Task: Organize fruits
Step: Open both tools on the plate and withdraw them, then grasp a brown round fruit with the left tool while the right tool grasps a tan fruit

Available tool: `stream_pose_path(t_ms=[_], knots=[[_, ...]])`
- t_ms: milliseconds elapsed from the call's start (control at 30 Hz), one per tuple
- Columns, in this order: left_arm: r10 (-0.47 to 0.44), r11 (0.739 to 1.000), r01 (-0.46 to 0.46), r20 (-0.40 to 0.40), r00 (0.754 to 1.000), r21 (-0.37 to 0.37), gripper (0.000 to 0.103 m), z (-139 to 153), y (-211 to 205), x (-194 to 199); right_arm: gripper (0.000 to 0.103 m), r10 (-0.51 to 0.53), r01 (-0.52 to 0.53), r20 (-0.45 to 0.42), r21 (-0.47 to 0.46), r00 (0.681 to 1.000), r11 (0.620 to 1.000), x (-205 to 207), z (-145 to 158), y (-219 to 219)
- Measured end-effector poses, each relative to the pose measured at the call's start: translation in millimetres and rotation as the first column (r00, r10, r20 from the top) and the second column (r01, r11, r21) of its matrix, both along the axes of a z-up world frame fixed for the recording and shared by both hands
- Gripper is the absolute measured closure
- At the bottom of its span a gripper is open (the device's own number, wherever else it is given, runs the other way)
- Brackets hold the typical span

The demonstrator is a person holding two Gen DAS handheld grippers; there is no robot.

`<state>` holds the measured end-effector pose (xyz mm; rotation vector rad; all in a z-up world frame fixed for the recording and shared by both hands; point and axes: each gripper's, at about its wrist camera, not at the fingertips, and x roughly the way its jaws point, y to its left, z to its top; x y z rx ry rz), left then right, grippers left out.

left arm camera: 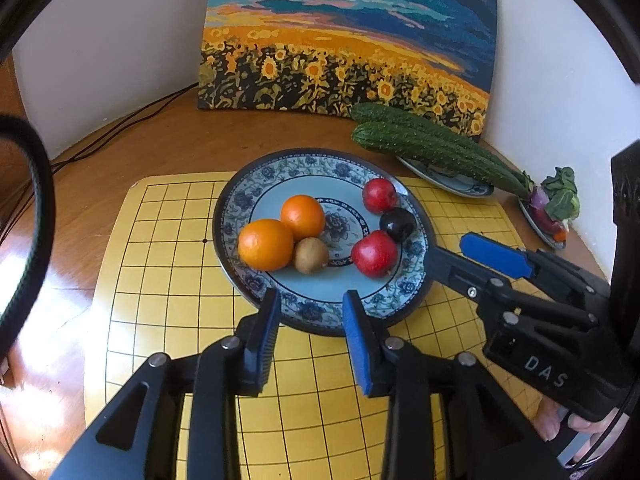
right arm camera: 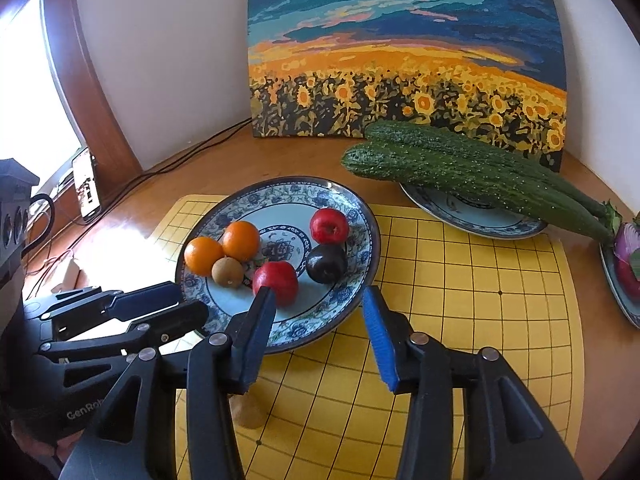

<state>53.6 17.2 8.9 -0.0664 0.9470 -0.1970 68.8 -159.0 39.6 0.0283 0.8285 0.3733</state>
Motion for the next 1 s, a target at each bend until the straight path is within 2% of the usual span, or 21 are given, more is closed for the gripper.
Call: stream_pose_path(t_ms=[500,1000], knots=[[-0.003,1.000,0.003,-0.004,1.000,-0.018,0.069,6.8,4.7,-19.0,0.056,-0.024,0.024,0.000,-0.006,1.000,1.000,-29.3,11.1,-8.6],[-0.067,0.997,0.065,-0.043,0.997,-0.046,0.069,-2.3,-14.7,-29.9,0.056,-0.069,0.069,-0.032,-0.008,0.997,0.998,-51.3,-2.2,-25.4]])
